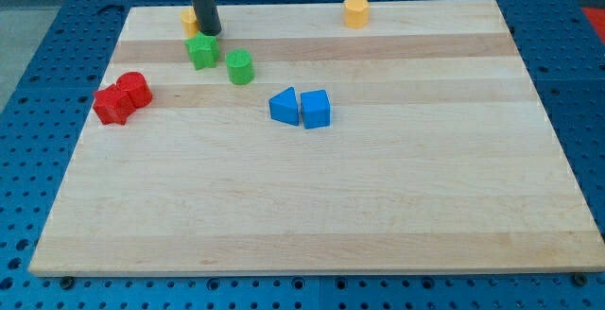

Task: Push the yellow heart to top left

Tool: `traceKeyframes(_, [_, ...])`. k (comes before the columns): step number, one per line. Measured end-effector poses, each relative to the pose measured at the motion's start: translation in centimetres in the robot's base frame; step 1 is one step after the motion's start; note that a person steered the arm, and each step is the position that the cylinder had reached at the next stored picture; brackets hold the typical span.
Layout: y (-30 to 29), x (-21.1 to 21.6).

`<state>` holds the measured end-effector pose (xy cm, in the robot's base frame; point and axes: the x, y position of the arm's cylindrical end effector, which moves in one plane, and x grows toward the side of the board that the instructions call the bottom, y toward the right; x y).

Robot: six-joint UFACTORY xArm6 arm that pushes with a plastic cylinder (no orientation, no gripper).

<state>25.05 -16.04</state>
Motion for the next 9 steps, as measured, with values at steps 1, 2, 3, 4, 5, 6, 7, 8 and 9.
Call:
traceKeyframes(1, [-0.3, -0.1])
traceKeyframes(2, [-1.7, -1.3])
traceKeyframes(3, [-1.7, -0.1])
traceKeyframes(4, [-2.4, 0.5])
traceKeyframes(5, [-5.7, 0.5])
traceKeyframes(6, [-8.4, 0.5])
traceKeyframes(7, [-9.0, 0.5])
traceKeyframes(8, [-9.0, 0.5])
traceKeyframes(9, [-9.0, 0.1])
